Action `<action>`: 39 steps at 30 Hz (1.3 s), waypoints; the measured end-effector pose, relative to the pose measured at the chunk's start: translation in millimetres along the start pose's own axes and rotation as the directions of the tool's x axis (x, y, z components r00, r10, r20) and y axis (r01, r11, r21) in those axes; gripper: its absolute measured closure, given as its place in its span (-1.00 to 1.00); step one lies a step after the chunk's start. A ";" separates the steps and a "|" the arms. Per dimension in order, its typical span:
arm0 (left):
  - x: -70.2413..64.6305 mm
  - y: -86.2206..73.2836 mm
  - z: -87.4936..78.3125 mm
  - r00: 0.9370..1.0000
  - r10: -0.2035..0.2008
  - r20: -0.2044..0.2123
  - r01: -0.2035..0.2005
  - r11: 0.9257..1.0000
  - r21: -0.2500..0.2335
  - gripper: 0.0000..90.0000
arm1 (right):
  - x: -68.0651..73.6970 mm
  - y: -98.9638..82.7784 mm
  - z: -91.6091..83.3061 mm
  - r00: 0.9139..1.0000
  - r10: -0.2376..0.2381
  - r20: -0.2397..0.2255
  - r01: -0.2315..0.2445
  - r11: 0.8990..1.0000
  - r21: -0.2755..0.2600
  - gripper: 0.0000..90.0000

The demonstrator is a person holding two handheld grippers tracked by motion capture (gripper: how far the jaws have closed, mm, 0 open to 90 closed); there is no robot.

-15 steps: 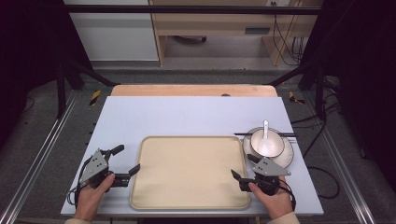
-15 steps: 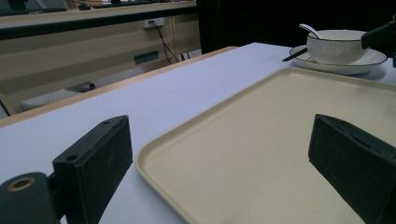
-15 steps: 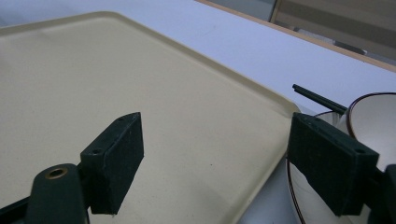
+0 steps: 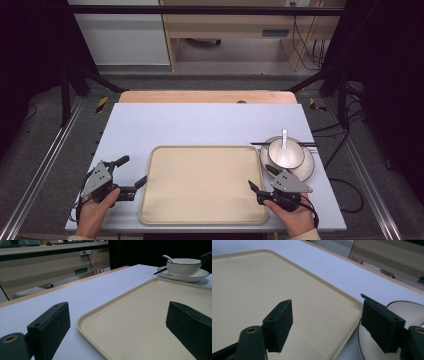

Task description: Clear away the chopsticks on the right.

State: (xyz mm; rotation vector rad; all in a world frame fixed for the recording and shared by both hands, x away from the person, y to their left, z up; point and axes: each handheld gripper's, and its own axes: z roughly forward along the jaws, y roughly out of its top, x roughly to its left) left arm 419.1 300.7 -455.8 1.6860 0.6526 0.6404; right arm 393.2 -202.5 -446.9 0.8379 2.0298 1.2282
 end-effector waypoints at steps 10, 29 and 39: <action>-1.9 -2.2 2.1 1.000 0.008 0.001 -0.008 1.000 0.012 -0.88 | -26.8 32.5 -45.5 0.982 -0.048 0.181 0.050 0.999 -0.006 0.07; 1.2 -0.3 -7.5 0.996 0.014 -0.092 -0.016 1.000 -0.023 -0.87 | -209.9 0.9 -1.8 0.945 0.183 0.270 -0.259 0.924 0.282 1.00; -0.2 1.1 -7.2 0.995 0.026 -0.095 -0.028 0.999 -0.019 -0.87 | -235.8 -10.7 43.4 0.935 0.185 0.302 -0.300 0.868 0.396 1.00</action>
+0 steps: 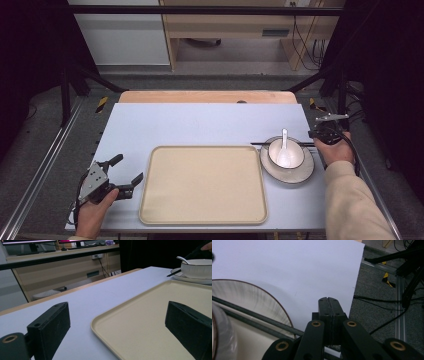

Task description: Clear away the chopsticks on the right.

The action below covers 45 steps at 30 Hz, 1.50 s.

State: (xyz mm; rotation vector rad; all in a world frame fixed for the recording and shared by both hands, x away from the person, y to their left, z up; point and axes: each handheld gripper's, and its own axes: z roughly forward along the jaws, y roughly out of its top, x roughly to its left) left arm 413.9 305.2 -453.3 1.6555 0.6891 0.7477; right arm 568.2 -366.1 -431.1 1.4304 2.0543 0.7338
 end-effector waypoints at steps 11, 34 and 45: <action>2.3 0.1 1.2 1.000 -0.010 -0.008 0.010 1.000 -0.006 -0.86 | 4.1 -2.2 14.4 1.000 -0.030 0.001 0.030 0.995 0.090 1.00; -1.2 1.2 5.3 1.000 0.012 0.009 -0.012 1.000 0.010 -0.86 | 11.2 -41.0 -26.5 0.999 -0.028 -0.032 0.032 0.989 0.143 1.00; -2.0 0.9 6.3 1.000 0.021 0.010 -0.021 1.000 0.022 -0.86 | 17.6 -59.2 -56.8 0.997 -0.034 -0.071 0.035 0.999 0.010 0.84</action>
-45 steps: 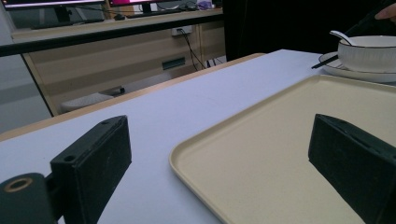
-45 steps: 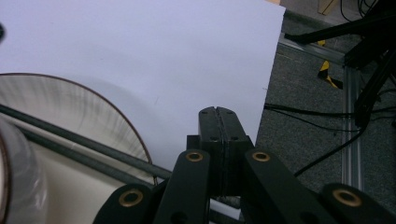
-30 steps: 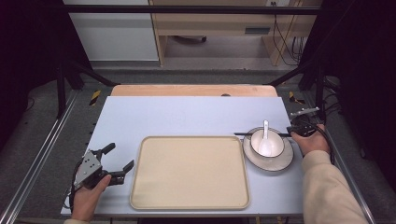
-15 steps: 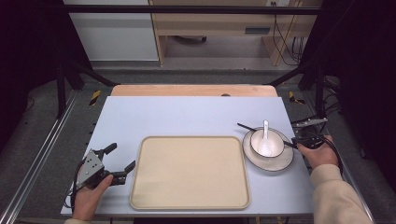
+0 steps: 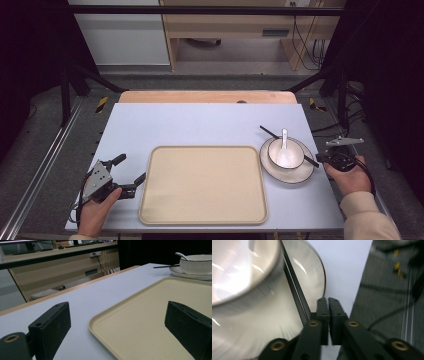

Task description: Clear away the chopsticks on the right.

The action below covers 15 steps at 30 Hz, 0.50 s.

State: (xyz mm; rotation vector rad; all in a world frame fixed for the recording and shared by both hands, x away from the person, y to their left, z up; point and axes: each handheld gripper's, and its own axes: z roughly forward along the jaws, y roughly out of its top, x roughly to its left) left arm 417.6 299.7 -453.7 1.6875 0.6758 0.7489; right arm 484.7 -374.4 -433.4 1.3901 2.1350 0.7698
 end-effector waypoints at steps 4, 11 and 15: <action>0.1 0.1 -0.3 1.000 0.000 -0.001 0.000 1.000 0.000 -0.86 | 5.7 1.5 1.5 0.998 -0.052 -0.035 0.049 0.995 -0.085 0.60; -1.1 -0.5 1.1 1.000 0.004 0.014 -0.005 1.000 0.005 -0.86 | 8.6 2.8 13.4 0.996 -0.074 -0.051 0.070 0.995 -0.071 0.57; -1.2 -0.4 1.1 1.000 0.006 0.010 -0.006 1.000 0.005 -0.86 | 7.6 3.6 14.9 0.996 -0.067 -0.065 0.062 0.996 -0.070 0.64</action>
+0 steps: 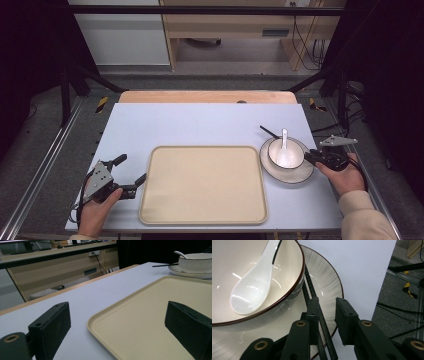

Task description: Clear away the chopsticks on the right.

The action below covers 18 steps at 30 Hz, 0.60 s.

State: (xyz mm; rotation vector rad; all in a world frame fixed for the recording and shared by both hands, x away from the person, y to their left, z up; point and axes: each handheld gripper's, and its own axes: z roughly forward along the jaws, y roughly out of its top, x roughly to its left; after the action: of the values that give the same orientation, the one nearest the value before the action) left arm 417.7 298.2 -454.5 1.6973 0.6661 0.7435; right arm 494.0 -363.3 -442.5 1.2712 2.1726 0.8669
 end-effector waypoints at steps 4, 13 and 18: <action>0.7 -0.1 -0.3 1.000 0.000 -0.002 0.000 1.000 0.001 -0.86 | 1.1 1.4 -1.4 1.000 -0.003 -0.015 0.003 1.000 0.012 0.67; 0.1 -0.6 0.3 1.000 0.001 -0.003 -0.001 1.000 0.007 -0.86 | -2.5 3.1 5.0 0.999 -0.010 -0.030 0.010 0.999 0.030 0.76; 0.5 -1.2 0.8 1.000 0.000 -0.003 0.000 1.000 0.009 -0.86 | -2.1 2.0 11.2 0.999 -0.016 -0.037 0.018 0.998 0.057 0.87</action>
State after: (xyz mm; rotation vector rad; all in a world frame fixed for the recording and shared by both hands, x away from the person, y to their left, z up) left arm 418.5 298.4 -455.7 1.7047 0.6720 0.7439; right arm 503.7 -361.2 -448.5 1.2712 2.2484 0.8321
